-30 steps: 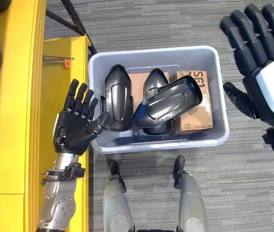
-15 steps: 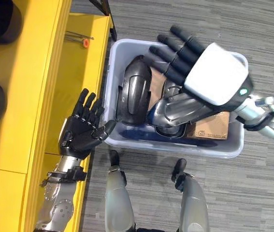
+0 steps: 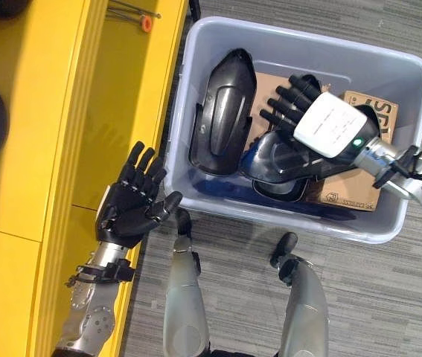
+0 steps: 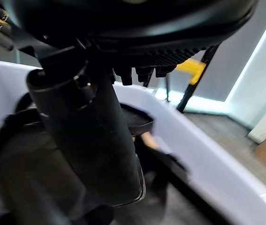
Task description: Move parts from the plastic box to the shelf.
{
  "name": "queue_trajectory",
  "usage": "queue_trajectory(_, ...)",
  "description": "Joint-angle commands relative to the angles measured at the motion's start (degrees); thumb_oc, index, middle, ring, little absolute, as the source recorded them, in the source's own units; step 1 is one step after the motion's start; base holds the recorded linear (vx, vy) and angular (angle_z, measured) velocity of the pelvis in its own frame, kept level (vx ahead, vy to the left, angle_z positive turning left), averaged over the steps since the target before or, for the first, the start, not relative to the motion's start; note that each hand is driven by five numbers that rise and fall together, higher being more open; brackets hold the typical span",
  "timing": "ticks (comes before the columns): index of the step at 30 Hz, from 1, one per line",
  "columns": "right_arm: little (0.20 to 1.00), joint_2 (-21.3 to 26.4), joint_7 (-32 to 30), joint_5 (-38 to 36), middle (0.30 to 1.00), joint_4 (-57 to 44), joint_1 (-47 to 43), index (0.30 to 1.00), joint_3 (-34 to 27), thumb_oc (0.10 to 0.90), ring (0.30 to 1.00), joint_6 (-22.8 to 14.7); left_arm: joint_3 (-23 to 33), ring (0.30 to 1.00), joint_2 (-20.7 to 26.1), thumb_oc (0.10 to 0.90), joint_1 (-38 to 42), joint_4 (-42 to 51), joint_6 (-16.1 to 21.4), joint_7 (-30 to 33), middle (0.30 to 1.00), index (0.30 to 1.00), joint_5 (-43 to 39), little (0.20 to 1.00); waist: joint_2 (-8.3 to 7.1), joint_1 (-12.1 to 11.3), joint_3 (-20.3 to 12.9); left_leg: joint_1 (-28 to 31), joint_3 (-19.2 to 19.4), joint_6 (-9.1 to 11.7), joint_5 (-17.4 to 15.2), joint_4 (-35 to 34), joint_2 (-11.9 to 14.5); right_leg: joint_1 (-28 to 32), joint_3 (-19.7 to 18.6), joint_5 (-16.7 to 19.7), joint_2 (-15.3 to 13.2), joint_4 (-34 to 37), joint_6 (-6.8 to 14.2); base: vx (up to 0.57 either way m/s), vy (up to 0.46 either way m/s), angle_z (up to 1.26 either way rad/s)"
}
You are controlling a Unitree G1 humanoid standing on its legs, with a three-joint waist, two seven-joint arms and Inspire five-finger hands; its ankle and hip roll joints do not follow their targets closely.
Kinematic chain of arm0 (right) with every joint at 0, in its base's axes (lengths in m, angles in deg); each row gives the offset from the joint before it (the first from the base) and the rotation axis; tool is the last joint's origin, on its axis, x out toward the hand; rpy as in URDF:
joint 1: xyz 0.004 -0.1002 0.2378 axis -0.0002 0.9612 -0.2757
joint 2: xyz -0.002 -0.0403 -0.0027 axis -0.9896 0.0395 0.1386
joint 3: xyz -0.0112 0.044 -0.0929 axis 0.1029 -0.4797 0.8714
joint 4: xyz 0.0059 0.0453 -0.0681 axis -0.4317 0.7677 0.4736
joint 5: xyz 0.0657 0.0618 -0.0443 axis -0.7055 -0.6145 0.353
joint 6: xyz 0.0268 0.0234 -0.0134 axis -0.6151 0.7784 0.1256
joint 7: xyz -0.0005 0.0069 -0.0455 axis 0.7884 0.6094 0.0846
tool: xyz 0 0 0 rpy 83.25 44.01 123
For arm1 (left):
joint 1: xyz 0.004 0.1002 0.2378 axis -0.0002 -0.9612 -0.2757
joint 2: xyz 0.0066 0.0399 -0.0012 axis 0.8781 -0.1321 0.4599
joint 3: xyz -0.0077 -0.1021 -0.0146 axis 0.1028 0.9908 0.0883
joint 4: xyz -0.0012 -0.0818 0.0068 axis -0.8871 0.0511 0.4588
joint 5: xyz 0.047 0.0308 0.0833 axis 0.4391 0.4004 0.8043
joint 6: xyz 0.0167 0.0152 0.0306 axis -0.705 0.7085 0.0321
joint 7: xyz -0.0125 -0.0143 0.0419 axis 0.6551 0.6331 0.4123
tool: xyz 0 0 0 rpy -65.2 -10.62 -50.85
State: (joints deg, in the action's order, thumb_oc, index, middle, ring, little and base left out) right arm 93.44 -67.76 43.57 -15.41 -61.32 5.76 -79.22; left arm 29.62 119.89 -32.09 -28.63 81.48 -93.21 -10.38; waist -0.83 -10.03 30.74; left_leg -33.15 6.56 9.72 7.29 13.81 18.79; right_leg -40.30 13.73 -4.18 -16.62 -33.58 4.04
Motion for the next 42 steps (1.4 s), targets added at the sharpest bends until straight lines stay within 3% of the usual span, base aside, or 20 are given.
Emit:
queue_trajectory(1,1.0,2.7,-5.1,-4.2,1.0,-1.4,-14.0,1.0,-0.8,0.9,1.0,3.5,-0.5,1.0,2.2,0.9,3.8,6.0,6.4,-1.5,1.0,1.0,0.0,1.0,1.17,0.2,-0.9,0.1,1.6,-0.9,-4.1,1.8,2.5,3.7,4.3,-3.6,-1.9,-0.4,3.3,0.0,-0.008,-0.11)
queue_trajectory(7,1.0,5.8,-3.4,-6.6,1.0,-0.6,-15.1,1.0,-0.2,0.9,1.0,-2.3,-0.5,1.0,2.1,0.9,2.7,6.4,6.6,-2.0,1.0,1.0,-1.1,1.0,1.68,1.2,-0.9,0.7,2.2,-0.7,-4.5,2.3,2.6,3.8,3.3,-3.2,-1.9,0.5,3.5,0.0,0.001,-0.02)
queue_trajectory(17,1.0,2.3,-4.5,-13.7,1.0,5.8,-18.9,1.0,2.5,0.9,1.0,-1.0,-2.1,1.0,1.9,0.9,4.4,5.4,6.6,-2.7,1.0,1.0,-0.3,1.0,2.78,0.8,-0.9,-1.2,2.0,-1.1,-5.7,4.7,2.3,1.5,3.5,-4.1,-2.4,-1.9,2.9,0.0,-0.007,-0.02)
queue_trajectory(20,1.0,-0.2,-1.7,-11.1,1.0,5.4,-20.2,1.0,2.6,0.9,1.0,-3.5,-3.1,1.0,1.3,0.9,5.3,6.3,6.1,-1.8,1.0,1.0,-0.2,1.0,3.61,0.6,-0.9,-1.5,1.9,-0.9,-5.4,3.9,1.9,0.5,3.2,-4.1,-2.6,-1.9,2.9,0.0,0.022,-0.1)
queue_trajectory(22,1.0,-1.1,-2.6,-9.2,1.0,5.6,-20.7,1.0,3.6,0.9,1.0,-4.8,-3.5,1.0,0.8,0.9,5.6,6.4,5.9,-1.6,1.0,1.0,0.1,1.0,3.91,0.5,-0.9,-1.8,2.0,-0.8,-5.1,3.5,1.9,0.0,3.3,-4.0,-2.7,-1.9,2.7,-0.01,0.036,-0.04)
queue_trajectory(24,1.0,-2.0,-7.3,-9.6,1.0,5.7,-20.4,1.0,4.1,0.9,1.0,-9.7,-3.9,1.0,0.4,0.9,5.5,6.3,6.1,-2.1,1.0,1.0,-1.2,1.0,4.27,0.5,-0.9,-2.4,2.1,-0.8,-4.7,3.0,2.0,-0.8,3.4,-4.1,-2.6,-2.0,2.5,-0.01,0.033,-0.01)
queue_trajectory(28,1.0,-3.5,-8.9,-10.7,1.0,3.4,-17.2,1.0,1.4,0.9,1.0,-12.3,-3.6,1.0,0.0,0.9,5.6,6.3,6.1,-2.1,1.0,1.0,-3.4,1.0,4.43,0.7,-0.9,-3.1,2.2,-0.7,-4.4,2.8,1.9,-1.8,3.6,-4.3,-2.6,-2.6,2.4,0.0,0.0,0.0)
queue_trajectory(33,1.0,-5.6,-5.7,-11.3,1.0,0.2,-13.7,1.0,-0.2,0.9,1.0,-16.6,-3.7,1.0,-0.8,0.9,6.4,6.7,5.9,-1.3,1.0,1.0,-1.3,1.0,4.0,0.8,-0.9,-4.8,2.0,-0.7,-4.4,2.9,2.1,-3.2,3.8,-4.0,-2.3,-2.5,2.3,-0.01,-0.022,0.0)
queue_trajectory(37,1.0,-6.1,-6.8,-10.8,1.0,-2.2,-11.6,1.0,-1.5,0.9,1.0,-16.8,-4.1,1.0,-0.9,0.9,6.5,6.9,6.0,-0.7,1.0,1.0,-0.3,1.0,3.95,1.1,-0.9,-5.5,2.0,-0.7,-4.5,3.3,2.1,-3.8,3.8,-4.3,-2.1,-3.1,2.1,0.0,0.0,0.0)
queue_trajectory(42,1.0,-6.7,-6.2,-8.9,1.0,-9.0,-2.8,1.0,-7.9,0.9,1.0,-19.1,-3.5,1.0,-1.1,0.9,5.7,7.3,6.7,0.6,1.0,1.0,-1.0,1.0,3.5,2.4,-0.9,-6.5,1.9,-0.6,-4.4,3.4,2.1,-4.8,3.3,-4.2,-1.5,-3.3,2.2,0.01,0.004,0.03)
